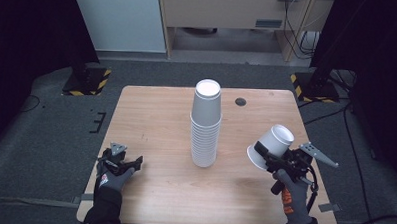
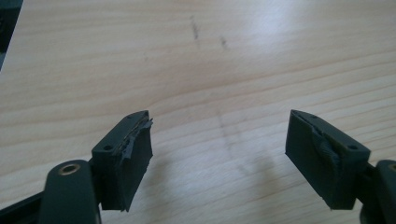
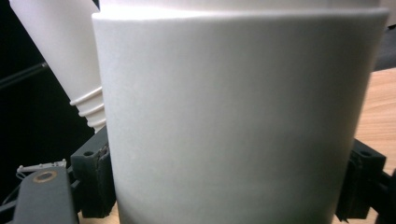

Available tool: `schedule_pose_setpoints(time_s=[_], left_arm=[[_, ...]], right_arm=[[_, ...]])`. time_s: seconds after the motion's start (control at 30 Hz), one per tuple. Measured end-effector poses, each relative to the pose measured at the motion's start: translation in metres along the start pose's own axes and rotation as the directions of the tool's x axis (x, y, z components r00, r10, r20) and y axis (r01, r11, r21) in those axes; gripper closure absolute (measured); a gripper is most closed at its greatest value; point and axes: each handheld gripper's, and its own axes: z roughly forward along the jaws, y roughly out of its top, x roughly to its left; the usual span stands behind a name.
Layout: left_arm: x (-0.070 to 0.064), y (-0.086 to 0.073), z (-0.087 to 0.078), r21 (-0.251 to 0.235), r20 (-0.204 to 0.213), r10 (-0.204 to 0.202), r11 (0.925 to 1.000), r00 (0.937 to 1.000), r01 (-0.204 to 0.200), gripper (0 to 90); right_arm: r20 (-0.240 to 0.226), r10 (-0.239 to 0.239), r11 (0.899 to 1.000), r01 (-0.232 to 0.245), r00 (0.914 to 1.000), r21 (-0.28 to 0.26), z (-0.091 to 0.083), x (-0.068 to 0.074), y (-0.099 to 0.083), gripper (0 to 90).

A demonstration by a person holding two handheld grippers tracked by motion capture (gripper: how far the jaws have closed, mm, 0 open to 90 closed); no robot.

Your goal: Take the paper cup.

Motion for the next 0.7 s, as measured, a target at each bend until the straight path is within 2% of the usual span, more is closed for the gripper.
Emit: schedule_pose_setpoints(time_s=[0.07,0.13,0.3,0.5,0.63,0.67,0.7], left_arm=[[-0.006,0.004,-0.004,-0.042,0.029,0.019,0.999,0.9994,-0.018,23.0],[-0.008,0.005,-0.006,-0.058,0.042,0.032,0.9979,0.9986,-0.03,23.9],[-0.02,0.011,-0.014,-0.13,0.087,0.067,0.9899,0.994,-0.056,25.6],[-0.037,0.018,-0.023,-0.196,0.138,0.111,0.9771,0.9842,-0.083,27.6],[-0.05,0.021,-0.029,-0.232,0.174,0.147,0.967,0.9738,-0.104,28.3],[-0.057,0.023,-0.031,-0.246,0.189,0.162,0.9627,0.9685,-0.113,28.8],[-0.057,0.023,-0.031,-0.246,0.189,0.162,0.9627,0.9685,-0.113,28.9]], right_arm=[[0.001,0.005,1.0,-0.005,1.0,-0.002,0.0,0.0,0.0,15.9],[0.0,0.015,1.0,-0.015,0.9999,-0.005,0.0,0.0,0.001,15.9],[-0.002,0.026,1.0,-0.026,0.9997,-0.009,0.002,-0.001,0.0,15.9],[-0.01,0.055,0.998,-0.055,0.9985,-0.016,0.002,-0.002,-0.001,15.9],[-0.018,0.086,0.996,-0.086,0.9962,-0.022,0.002,-0.004,-0.001,15.9],[-0.019,0.099,0.995,-0.099,0.9949,-0.027,0.002,-0.005,-0.002,15.9],[-0.019,0.099,0.995,-0.099,0.9949,-0.027,0.002,-0.005,-0.002,15.9]])
